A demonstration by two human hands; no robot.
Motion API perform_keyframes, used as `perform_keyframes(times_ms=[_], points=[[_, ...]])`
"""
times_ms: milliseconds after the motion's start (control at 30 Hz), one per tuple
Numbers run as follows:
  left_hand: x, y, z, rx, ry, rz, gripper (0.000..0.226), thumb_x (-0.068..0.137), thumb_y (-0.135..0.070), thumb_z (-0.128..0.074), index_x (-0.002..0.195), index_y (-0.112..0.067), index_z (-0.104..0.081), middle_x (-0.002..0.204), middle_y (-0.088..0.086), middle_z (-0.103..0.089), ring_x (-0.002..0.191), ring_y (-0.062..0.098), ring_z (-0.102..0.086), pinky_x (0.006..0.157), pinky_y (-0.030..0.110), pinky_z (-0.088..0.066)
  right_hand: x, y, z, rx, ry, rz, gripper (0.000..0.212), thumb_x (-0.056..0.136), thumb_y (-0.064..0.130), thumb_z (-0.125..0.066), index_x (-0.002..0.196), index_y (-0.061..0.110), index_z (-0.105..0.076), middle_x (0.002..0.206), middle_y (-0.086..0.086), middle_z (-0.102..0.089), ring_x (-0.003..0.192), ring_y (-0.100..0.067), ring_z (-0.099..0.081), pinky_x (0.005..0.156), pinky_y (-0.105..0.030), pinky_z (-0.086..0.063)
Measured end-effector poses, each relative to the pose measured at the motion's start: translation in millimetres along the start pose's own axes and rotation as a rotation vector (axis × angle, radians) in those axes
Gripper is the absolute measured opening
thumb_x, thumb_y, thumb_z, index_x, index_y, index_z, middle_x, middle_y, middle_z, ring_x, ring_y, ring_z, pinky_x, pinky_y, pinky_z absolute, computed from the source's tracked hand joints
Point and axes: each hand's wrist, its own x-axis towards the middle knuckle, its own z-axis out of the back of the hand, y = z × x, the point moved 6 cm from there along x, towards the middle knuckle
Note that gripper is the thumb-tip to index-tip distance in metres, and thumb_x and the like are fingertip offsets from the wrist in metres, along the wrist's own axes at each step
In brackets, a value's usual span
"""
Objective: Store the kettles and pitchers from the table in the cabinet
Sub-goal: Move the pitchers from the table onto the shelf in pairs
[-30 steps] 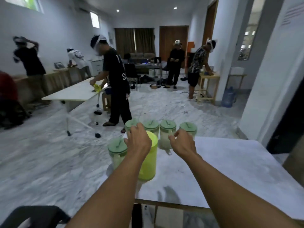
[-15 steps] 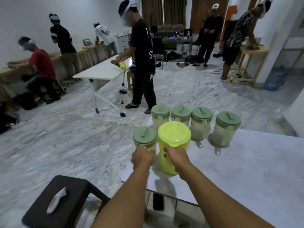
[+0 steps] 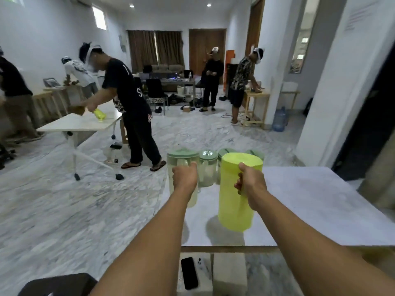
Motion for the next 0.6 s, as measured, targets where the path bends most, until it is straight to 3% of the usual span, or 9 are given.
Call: perform_keyframes(times_ms=[100, 167, 233, 300, 367, 433, 600], points=[[-32.4, -50.8, -36.8, 0.03, 0.115, -0.149, 0.079, 0.069, -0.057, -0.046, 0.122, 0.001, -0.059, 0.117, 0.019, -0.068, 0.102, 0.037, -0.067, 0.083, 0.04, -0.053, -29.1, 47.8, 66.3, 0.081, -0.161, 0.091, 0.037, 0.094, 0.036, -0.057, 0.065, 0.013, -0.052, 0.057, -0.006, -0.05, 0.05, -0.023, -0.047, 0.053, -0.031, -0.035], [-72.6, -86.3, -72.4, 0.03, 0.223, -0.25, 0.071, 0.074, -0.056, -0.048, 0.117, -0.002, -0.063, 0.115, 0.018, -0.069, 0.102, 0.036, -0.067, 0.088, 0.042, -0.054, -52.9, 76.6, 120.8, 0.104, -0.306, 0.162, 0.034, 0.088, 0.037, -0.058, 0.064, 0.014, -0.054, 0.058, -0.006, -0.052, 0.051, -0.024, -0.047, 0.052, -0.031, -0.037], [-116.8, -116.8, -115.4, 0.026, 0.332, -0.335, 0.06, 0.081, -0.051, -0.052, 0.113, -0.002, -0.066, 0.113, 0.018, -0.07, 0.102, 0.036, -0.067, 0.087, 0.041, -0.053, -79.1, 100.5, 182.9, 0.088, -0.495, 0.219, 0.031, 0.077, 0.044, -0.056, 0.068, 0.014, -0.058, 0.068, -0.009, -0.059, 0.059, -0.026, -0.053, 0.055, -0.035, -0.043], [-168.6, -144.5, -159.7, 0.002, 0.443, -0.404, 0.059, 0.08, -0.05, -0.053, 0.111, -0.002, -0.068, 0.111, 0.018, -0.071, 0.102, 0.036, -0.068, 0.09, 0.042, -0.055, -113.9, 120.4, 247.9, 0.062, -0.72, 0.27, 0.045, 0.069, 0.052, -0.049, 0.08, 0.011, -0.065, 0.086, -0.016, -0.069, 0.073, -0.032, -0.062, 0.067, -0.045, -0.052], [-227.6, -169.9, -200.5, -0.03, 0.566, -0.48, 0.057, 0.08, -0.048, -0.054, 0.109, -0.002, -0.068, 0.109, 0.018, -0.072, 0.1, 0.036, -0.069, 0.09, 0.045, -0.055, -157.9, 139.1, 304.6, 0.042, -0.935, 0.311, 0.059, 0.078, 0.053, -0.047, 0.098, 0.003, -0.071, 0.107, -0.021, -0.073, 0.091, -0.038, -0.068, 0.083, -0.048, -0.055], [-291.1, -188.1, -234.7, -0.053, 0.69, -0.534, 0.054, 0.082, -0.048, -0.055, 0.108, -0.003, -0.069, 0.108, 0.017, -0.072, 0.1, 0.035, -0.069, 0.091, 0.044, -0.055, -203.6, 155.2, 354.7, -0.004, -1.109, 0.333, 0.059, 0.089, 0.048, -0.046, 0.111, -0.001, -0.069, 0.118, -0.022, -0.07, 0.106, -0.041, -0.065, 0.09, -0.044, -0.053], [-447.9, -212.3, -300.2, -0.081, 0.956, -0.651, 0.045, 0.09, -0.043, -0.055, 0.105, -0.004, -0.07, 0.106, 0.014, -0.073, 0.099, 0.032, -0.069, 0.088, 0.038, -0.056, -297.4, 174.2, 474.3, -0.051, -1.448, 0.351, 0.058, 0.093, 0.047, -0.043, 0.119, 0.001, -0.065, 0.126, -0.02, -0.067, 0.114, -0.039, -0.062, 0.095, -0.042, -0.05]])
